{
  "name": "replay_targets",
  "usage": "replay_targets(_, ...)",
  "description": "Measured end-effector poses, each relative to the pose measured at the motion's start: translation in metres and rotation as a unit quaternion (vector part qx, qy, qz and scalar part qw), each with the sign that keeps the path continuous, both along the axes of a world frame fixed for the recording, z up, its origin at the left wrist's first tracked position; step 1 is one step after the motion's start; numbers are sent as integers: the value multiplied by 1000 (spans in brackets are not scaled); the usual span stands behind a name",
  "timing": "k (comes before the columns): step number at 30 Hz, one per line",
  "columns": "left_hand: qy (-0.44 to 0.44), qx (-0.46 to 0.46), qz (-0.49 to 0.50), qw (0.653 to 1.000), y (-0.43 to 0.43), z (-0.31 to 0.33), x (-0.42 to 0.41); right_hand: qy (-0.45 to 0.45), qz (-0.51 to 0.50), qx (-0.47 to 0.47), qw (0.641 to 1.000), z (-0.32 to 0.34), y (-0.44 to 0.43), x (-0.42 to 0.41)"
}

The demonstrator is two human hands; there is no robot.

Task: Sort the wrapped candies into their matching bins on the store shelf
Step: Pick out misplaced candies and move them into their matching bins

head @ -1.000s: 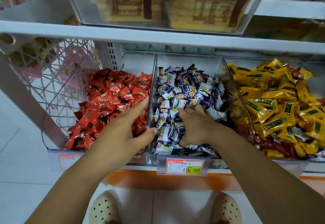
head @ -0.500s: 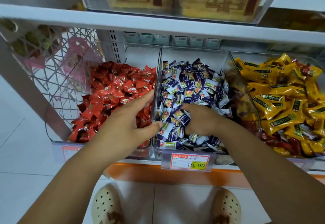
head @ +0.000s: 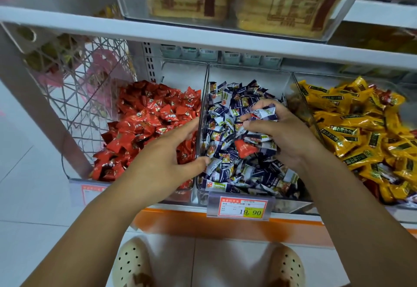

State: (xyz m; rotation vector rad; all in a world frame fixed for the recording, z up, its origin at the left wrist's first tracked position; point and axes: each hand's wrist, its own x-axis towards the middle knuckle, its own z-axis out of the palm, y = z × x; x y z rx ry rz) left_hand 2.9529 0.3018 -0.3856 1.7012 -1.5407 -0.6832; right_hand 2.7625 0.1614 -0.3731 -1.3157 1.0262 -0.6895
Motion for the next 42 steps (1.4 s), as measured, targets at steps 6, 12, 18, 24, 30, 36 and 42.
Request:
replay_targets(6,3,2,1,1000,-1,-1,0,-54,25,126,990,-9,8,14)
replay_targets(12,5,-3,-12,1000,-2,0,3,8,77,49,996,-9,4,-2)
replay_targets(18,-8,3,-13,1000,-3,-1,3,174,83,-83,978,0,8,-10)
replay_targets(24,-14,4,-5,1000,-2,-3,3,317,61,-315,893,9,17,-4)
replay_targets(30,-17,5,-14,1000,-1,1,2,407,123,-325,845,-24,19,31)
replay_targets(36,-6,21,-24,999,-2,4,5,301,181,-261,899,12,22,14)
replay_targets(42,4,31,-39,999,-1,4,8,371,297,-230,849,1,50,15)
